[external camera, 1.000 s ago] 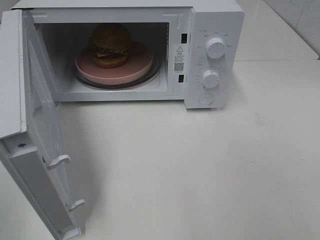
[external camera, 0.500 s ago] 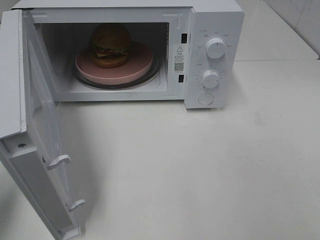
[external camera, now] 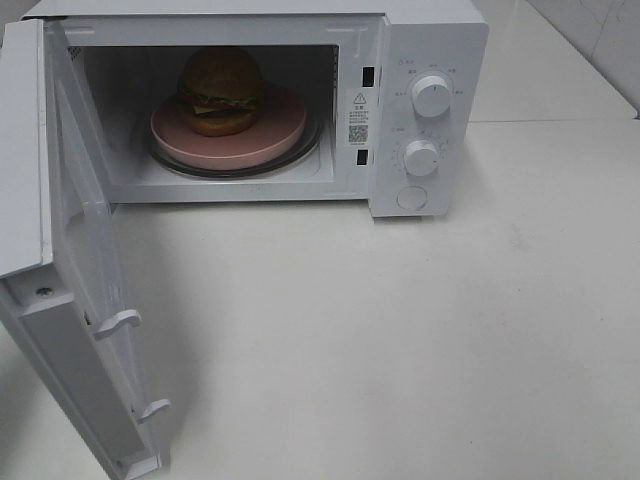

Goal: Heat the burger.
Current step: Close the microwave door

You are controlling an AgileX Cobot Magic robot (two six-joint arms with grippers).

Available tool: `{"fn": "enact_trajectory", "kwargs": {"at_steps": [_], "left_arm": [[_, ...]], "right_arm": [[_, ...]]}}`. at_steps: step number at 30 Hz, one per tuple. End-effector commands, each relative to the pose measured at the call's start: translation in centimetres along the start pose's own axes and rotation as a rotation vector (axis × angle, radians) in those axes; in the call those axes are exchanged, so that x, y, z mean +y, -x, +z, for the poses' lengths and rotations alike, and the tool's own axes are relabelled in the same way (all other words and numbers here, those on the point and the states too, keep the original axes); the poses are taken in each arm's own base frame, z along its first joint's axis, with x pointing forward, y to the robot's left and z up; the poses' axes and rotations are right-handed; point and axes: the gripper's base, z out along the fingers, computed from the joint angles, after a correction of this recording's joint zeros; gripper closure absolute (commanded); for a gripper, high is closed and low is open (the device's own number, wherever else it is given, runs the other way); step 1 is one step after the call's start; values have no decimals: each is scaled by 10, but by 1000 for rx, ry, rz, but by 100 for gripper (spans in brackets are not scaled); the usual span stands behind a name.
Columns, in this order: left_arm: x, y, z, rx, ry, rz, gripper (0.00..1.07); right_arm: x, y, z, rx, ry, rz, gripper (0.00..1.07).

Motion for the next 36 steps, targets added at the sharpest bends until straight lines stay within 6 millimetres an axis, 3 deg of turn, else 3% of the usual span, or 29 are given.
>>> {"fn": "enact_trajectory", "kwargs": {"at_steps": [1, 7, 28, 36], "left_arm": [[-1, -3, 5, -76, 7, 32, 107], [-5, -19, 21, -45, -29, 136, 107], [-27, -44, 68, -68, -261, 57, 107], [-49, -50, 88, -43, -350, 66, 107]], "right_arm": [[0, -3, -2, -22, -9, 9, 31], [0, -3, -2, -22, -9, 9, 31], [0, -3, -2, -22, -9, 9, 31], [0, -3, -2, -22, -9, 9, 31]]}}
